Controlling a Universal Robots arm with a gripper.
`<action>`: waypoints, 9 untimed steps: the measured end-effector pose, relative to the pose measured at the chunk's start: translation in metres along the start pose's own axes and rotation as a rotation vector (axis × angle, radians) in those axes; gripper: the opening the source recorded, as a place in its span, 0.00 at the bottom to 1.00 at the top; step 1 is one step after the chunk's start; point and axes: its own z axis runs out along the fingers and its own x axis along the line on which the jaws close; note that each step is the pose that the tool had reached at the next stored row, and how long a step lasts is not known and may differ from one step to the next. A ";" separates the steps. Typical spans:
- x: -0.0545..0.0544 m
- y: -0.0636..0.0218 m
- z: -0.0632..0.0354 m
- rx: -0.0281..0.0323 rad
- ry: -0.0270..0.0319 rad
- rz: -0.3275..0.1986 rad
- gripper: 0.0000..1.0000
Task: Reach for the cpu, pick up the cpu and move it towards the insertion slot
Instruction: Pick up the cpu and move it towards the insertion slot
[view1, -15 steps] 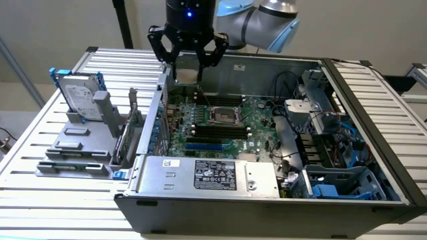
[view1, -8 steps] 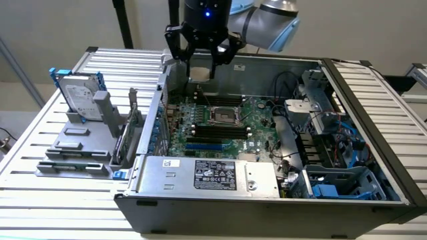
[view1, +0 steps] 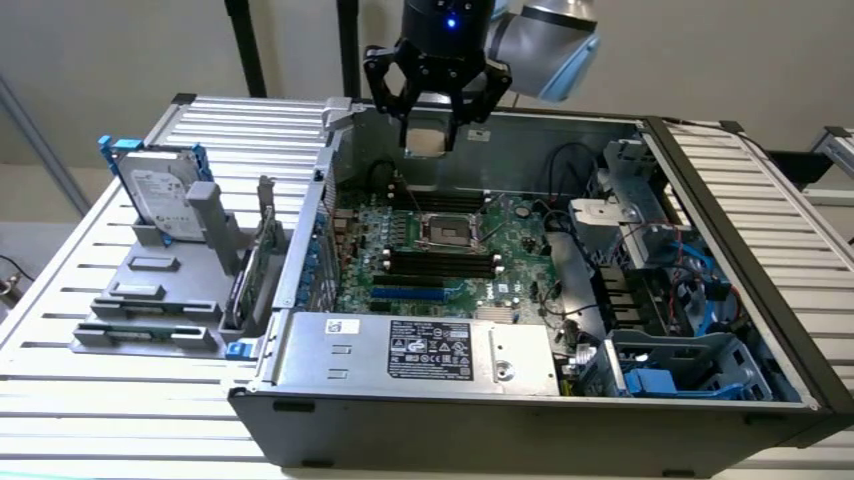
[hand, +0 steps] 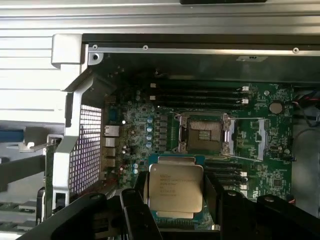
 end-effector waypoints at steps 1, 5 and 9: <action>-0.003 0.0017 0.0003 0.0030 0.0000 0.000 0.55; -0.016 0.0093 0.0016 0.0186 0.0002 0.001 0.55; -0.028 0.0192 0.0046 0.0311 -0.0012 0.002 0.55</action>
